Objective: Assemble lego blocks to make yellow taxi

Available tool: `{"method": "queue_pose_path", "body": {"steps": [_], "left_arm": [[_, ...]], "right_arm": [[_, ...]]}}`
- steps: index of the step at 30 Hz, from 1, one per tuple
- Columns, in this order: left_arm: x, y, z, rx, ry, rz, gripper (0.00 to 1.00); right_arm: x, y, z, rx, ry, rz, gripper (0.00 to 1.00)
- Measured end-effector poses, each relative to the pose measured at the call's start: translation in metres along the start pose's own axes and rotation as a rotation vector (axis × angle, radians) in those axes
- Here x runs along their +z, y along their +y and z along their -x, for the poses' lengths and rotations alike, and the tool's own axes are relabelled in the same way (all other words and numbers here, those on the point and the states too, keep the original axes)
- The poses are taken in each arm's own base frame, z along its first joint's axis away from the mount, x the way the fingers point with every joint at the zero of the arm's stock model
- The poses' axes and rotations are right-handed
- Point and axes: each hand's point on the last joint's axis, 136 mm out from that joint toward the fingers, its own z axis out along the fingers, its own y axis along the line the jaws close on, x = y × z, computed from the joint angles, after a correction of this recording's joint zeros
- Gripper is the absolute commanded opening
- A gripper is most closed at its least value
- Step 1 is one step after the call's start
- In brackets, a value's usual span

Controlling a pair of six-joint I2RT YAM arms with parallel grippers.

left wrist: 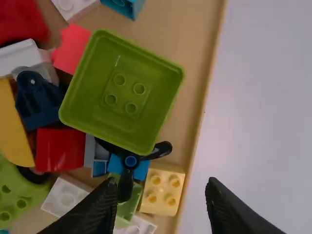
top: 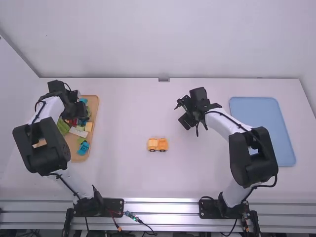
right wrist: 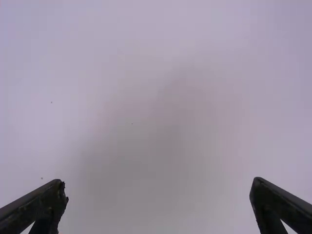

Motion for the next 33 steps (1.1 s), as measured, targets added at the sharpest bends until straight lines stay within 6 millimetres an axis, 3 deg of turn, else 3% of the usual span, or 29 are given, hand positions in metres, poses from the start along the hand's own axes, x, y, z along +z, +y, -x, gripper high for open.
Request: {"method": "queue_pose_path", "body": {"steps": [7, 15, 33], "left_arm": [[0.002, -0.004, -0.004, 0.027, 0.014, -0.011, 0.45], [0.015, -0.018, -0.026, 0.115, 0.068, -0.022, 0.47], [0.033, -0.005, -0.042, 0.085, 0.068, 0.050, 0.43]], "right_arm": [[0.000, -0.001, 0.001, 0.001, -0.004, -0.004, 1.00], [0.000, -0.002, 0.004, 0.003, -0.014, -0.010, 0.99], [0.000, -0.003, 0.004, 0.001, -0.017, -0.011, 0.99]]}}
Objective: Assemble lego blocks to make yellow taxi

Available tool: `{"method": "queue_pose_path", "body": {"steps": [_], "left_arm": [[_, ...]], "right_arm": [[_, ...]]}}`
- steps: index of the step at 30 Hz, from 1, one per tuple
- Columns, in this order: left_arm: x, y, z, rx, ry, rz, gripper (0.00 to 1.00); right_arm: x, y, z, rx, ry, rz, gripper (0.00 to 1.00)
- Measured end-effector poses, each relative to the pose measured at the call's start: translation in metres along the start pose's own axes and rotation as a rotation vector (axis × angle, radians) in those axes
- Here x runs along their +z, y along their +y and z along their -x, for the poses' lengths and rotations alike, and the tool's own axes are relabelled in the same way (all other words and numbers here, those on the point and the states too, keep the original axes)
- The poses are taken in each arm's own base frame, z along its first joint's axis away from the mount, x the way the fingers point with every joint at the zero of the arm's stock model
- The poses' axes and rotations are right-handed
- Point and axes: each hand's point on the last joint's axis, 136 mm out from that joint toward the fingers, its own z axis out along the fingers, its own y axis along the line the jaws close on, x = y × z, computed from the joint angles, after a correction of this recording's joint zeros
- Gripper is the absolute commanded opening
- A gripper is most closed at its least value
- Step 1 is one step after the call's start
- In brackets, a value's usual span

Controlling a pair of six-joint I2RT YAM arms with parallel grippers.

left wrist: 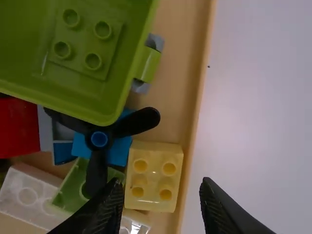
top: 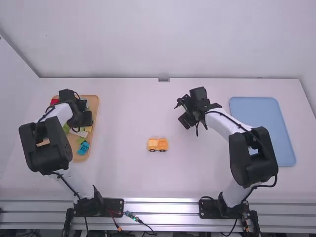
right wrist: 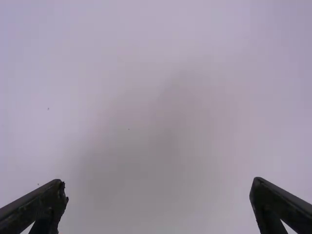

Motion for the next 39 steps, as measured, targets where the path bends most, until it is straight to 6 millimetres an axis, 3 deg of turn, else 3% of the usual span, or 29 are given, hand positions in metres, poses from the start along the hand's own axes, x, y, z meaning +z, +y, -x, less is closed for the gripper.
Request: {"method": "queue_pose_path", "body": {"steps": [12, 23, 39], "left_arm": [[0.001, 0.003, -0.001, 0.007, 0.003, 0.016, 0.42], [0.013, 0.003, -0.007, 0.025, -0.022, 0.023, 0.43], [0.014, 0.007, -0.006, 0.055, -0.031, 0.045, 0.38]], "right_arm": [[0.000, 0.000, 0.000, 0.000, 0.002, 0.000, 0.99], [0.000, 0.000, -0.001, 0.000, 0.003, -0.001, 0.99], [0.000, 0.000, -0.001, 0.000, 0.002, 0.000, 0.99]]}}
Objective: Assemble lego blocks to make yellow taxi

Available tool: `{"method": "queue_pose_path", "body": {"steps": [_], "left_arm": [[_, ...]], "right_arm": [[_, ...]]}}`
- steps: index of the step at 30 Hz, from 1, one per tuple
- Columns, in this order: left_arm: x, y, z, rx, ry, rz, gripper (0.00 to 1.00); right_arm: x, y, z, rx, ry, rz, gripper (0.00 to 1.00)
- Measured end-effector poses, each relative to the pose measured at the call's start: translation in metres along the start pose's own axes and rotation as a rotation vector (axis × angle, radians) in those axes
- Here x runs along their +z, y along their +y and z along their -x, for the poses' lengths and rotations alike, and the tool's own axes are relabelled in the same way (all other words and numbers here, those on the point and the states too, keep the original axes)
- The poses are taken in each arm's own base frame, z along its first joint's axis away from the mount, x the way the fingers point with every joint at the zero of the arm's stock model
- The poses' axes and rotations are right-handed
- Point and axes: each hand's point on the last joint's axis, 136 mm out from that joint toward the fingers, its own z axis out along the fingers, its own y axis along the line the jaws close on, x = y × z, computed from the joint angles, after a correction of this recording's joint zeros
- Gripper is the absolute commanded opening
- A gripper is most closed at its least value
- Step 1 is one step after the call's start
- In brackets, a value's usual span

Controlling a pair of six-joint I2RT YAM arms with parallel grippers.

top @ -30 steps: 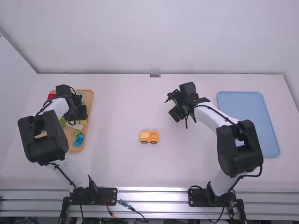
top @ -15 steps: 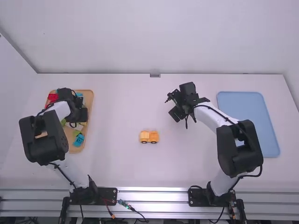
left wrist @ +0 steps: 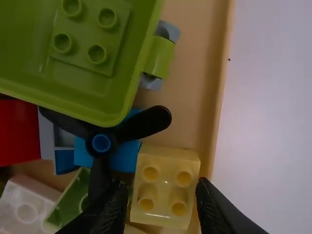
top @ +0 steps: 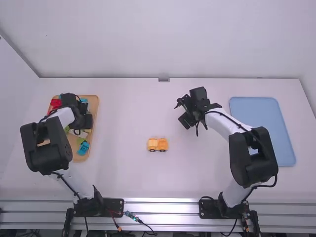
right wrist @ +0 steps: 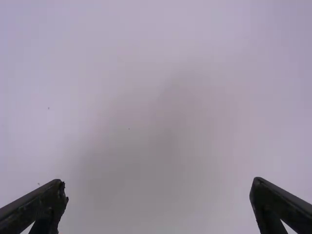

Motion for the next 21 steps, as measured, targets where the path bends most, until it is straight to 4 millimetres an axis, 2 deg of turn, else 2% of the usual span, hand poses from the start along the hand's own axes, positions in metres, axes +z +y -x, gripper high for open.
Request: {"method": "queue_pose_path", "body": {"steps": [8, 10, 11, 13, 17, 19, 21], "left_arm": [[0.0002, -0.0017, -0.0060, 0.018, 0.023, -0.006, 0.36], [0.0002, -0.0019, -0.0068, 0.018, 0.026, -0.007, 0.41], [0.0002, -0.0016, -0.0068, 0.022, 0.026, -0.006, 0.50], [0.0002, -0.0019, -0.0068, 0.020, 0.026, -0.007, 0.54], [0.0032, -0.0014, -0.0061, 0.022, 0.010, -0.002, 0.50], [0.0056, -0.0032, -0.0073, 0.021, 0.002, -0.009, 0.43], [0.0075, -0.0051, -0.0087, 0.024, -0.002, -0.015, 0.43]], "right_arm": [[0.0001, 0.0000, 0.0001, 0.001, 0.000, 0.000, 0.99], [0.0000, -0.0001, -0.0001, 0.001, 0.000, -0.001, 0.99], [0.0000, -0.0002, -0.0001, 0.000, 0.001, -0.001, 0.99], [0.0001, 0.0000, 0.0000, 0.001, 0.000, 0.000, 0.99], [-0.0001, 0.0001, 0.0002, 0.000, -0.001, 0.001, 0.99], [-0.0001, -0.0001, 0.0000, 0.000, 0.000, 0.000, 0.99], [-0.0001, 0.0000, 0.0002, 0.000, -0.001, 0.000, 0.99]]}}
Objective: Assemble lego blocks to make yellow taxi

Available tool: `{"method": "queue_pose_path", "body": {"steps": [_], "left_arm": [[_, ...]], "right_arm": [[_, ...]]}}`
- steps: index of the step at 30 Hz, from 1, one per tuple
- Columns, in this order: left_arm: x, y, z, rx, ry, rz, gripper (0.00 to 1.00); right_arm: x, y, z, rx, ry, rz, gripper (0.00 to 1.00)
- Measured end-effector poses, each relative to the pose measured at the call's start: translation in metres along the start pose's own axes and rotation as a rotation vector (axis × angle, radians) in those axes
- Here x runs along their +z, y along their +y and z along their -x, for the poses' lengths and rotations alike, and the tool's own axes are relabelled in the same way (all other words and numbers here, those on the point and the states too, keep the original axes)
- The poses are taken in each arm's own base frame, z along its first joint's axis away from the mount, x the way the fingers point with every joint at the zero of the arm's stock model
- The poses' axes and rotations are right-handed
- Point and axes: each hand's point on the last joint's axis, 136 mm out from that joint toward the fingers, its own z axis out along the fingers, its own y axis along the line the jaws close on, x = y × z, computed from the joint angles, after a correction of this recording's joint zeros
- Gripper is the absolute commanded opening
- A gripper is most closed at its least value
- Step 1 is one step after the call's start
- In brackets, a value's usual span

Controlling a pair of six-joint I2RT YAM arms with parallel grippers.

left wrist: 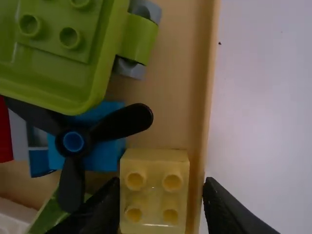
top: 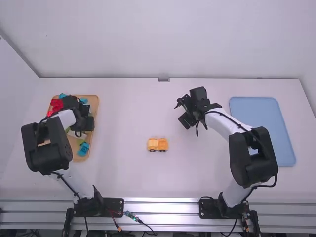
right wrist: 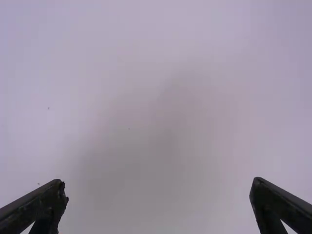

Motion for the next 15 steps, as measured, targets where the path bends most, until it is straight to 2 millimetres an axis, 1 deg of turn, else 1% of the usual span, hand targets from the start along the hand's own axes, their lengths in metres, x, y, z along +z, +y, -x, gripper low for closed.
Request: {"method": "queue_pose_path", "body": {"steps": [1, 6, 8, 9, 11, 13, 15], "left_arm": [[0.0008, -0.0002, -0.0010, -0.001, 0.000, -0.001, 0.41], [0.0020, -0.0009, -0.0011, 0.001, -0.006, -0.003, 0.39], [0.0019, -0.0010, -0.0011, 0.003, -0.007, -0.004, 0.44], [0.0020, -0.0008, -0.0010, 0.003, -0.007, -0.002, 0.48], [0.0020, -0.0007, -0.0006, 0.003, -0.008, -0.002, 0.52], [0.0018, -0.0007, -0.0010, 0.000, -0.007, -0.005, 0.60], [0.0018, -0.0020, -0.0017, 0.001, -0.005, -0.012, 0.62]], "right_arm": [[0.0000, 0.0001, 0.0000, 0.000, 0.000, 0.000, 0.99], [0.0000, -0.0002, -0.0001, 0.000, 0.001, -0.001, 0.99], [0.0001, 0.0001, -0.0002, 0.001, 0.001, 0.000, 0.99], [0.0000, -0.0001, -0.0001, 0.001, 0.001, 0.000, 0.99], [0.0001, 0.0002, -0.0002, 0.000, 0.000, 0.001, 1.00], [0.0001, 0.0000, -0.0003, 0.000, 0.001, -0.001, 0.99], [0.0000, 0.0000, -0.0001, 0.000, 0.000, 0.000, 1.00]]}}
